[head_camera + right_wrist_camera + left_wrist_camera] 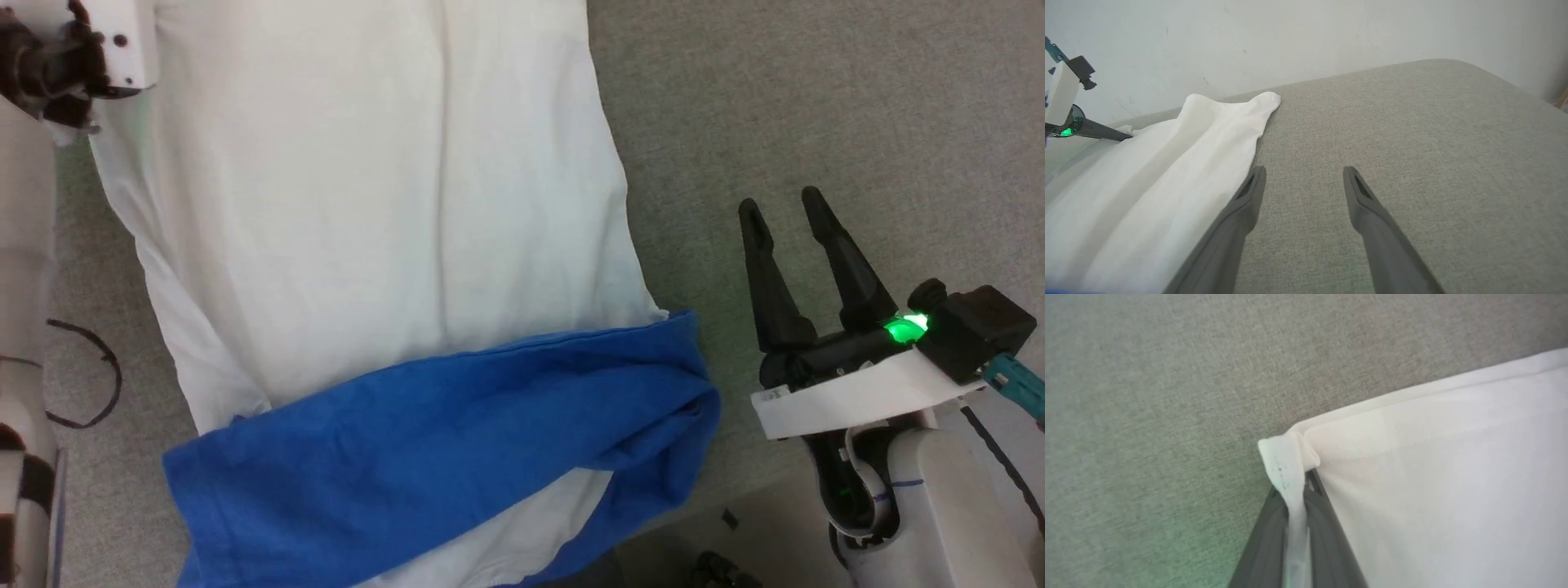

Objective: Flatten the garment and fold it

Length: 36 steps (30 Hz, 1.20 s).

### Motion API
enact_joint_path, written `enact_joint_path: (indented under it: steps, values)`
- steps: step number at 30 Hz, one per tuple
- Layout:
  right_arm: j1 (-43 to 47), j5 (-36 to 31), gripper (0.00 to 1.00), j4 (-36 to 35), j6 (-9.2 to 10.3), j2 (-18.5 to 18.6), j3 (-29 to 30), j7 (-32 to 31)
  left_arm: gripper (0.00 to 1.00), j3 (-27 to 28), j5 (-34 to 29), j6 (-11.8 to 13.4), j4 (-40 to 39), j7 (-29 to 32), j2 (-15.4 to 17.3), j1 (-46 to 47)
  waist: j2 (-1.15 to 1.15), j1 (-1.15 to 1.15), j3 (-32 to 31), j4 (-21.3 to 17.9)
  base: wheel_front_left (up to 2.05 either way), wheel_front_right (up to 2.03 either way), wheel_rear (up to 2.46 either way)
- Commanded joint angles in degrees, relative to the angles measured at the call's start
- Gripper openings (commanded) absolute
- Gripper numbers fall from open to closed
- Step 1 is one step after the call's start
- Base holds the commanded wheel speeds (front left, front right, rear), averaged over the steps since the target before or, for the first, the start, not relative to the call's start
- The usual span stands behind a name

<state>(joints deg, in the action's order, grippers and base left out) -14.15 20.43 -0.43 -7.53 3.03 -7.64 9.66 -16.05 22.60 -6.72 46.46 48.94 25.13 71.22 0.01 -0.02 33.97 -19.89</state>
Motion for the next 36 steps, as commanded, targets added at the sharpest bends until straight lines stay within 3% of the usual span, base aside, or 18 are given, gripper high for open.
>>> enact_joint_path:
  steps: [1, 6, 14, 20, 29, 36]
  values:
    - [-1.0, 0.3, 1.0, 0.3, 0.04, -0.1, 0.3, 0.1, 0.0, -2.0, 0.5, 0.1, 4.8, 3.8, -1.9, -8.8, -0.01, 0.02, -0.6, 0.3, 0.0, 0.0, 0.0]
    - [-1.4, -0.6, 1.0, 0.9, 0.04, -0.1, 1.7, -0.9, 0.0, -2.0, 0.9, 0.3, 2.4, 1.0, -1.7, -10.7, -0.01, 0.02, -3.0, 2.0, 0.0, 0.0, 0.0]
    - [-6.8, 4.9, 1.0, 5.2, 0.04, 2.0, 3.8, -4.6, 0.0, -0.1, -0.5, 3.8, -3.9, -20.0, -2.5, -13.5, -0.01, 0.02, -7.8, 6.1, 0.0, 0.0, 0.0]
    - [-18.5, 12.1, 1.0, 15.2, 0.04, 6.7, 3.4, -12.4, 0.0, -0.2, -0.8, 4.4, -7.3, -29.9, -4.9, -13.5, -0.01, 0.02, -7.7, 10.1, 0.0, 0.0, 0.0]
    - [-39.9, 19.5, 1.0, 33.5, 0.04, 13.8, -1.1, -30.4, 0.0, -2.5, -1.9, 4.3, -12.9, -36.0, -9.4, -9.3, -0.01, 0.02, -1.8, 15.9, 0.0, 0.0, 0.0]
    - [-51.8, 21.0, 1.0, 41.9, 0.04, 15.1, -5.6, -39.2, 0.0, -3.8, -2.4, 4.3, -15.5, -38.7, -11.3, -6.7, -0.01, 0.02, 2.4, 19.0, 0.0, 0.0, 0.0]
